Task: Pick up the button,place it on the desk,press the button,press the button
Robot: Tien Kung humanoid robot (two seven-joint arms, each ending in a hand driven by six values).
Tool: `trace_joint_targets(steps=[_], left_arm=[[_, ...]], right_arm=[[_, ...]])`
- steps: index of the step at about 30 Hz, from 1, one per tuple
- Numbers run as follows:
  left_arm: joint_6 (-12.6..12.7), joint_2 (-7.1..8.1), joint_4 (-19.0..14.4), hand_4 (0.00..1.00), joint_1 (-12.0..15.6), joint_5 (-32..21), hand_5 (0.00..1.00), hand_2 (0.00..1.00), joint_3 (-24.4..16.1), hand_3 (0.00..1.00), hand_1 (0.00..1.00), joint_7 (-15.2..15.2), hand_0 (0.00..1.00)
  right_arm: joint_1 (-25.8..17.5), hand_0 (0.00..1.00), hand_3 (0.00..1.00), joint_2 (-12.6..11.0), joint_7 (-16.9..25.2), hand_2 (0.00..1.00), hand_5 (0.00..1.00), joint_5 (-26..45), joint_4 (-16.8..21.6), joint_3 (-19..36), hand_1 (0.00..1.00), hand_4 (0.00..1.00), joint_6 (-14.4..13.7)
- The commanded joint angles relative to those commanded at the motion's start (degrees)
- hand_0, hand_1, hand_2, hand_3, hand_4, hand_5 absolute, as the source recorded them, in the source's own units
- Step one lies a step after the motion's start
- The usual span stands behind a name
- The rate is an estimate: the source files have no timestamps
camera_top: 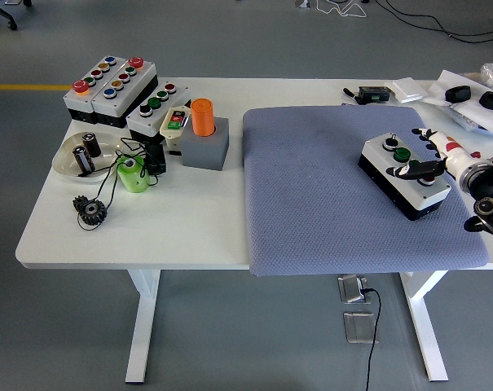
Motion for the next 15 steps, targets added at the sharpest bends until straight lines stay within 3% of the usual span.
trace_joint_targets(steps=[15], left_arm=[[-0.08,0.05,0.00,0.318,-0.55,-1.44,0.967,0.722,0.76,0.514,0.702,-0.18,0.655]], right_arm=[[4.22,0.998,0.998,5.78,-4.58,0.998,0.233,-4.00,-8.68,-1.29,0.969,0.907,1.70]])
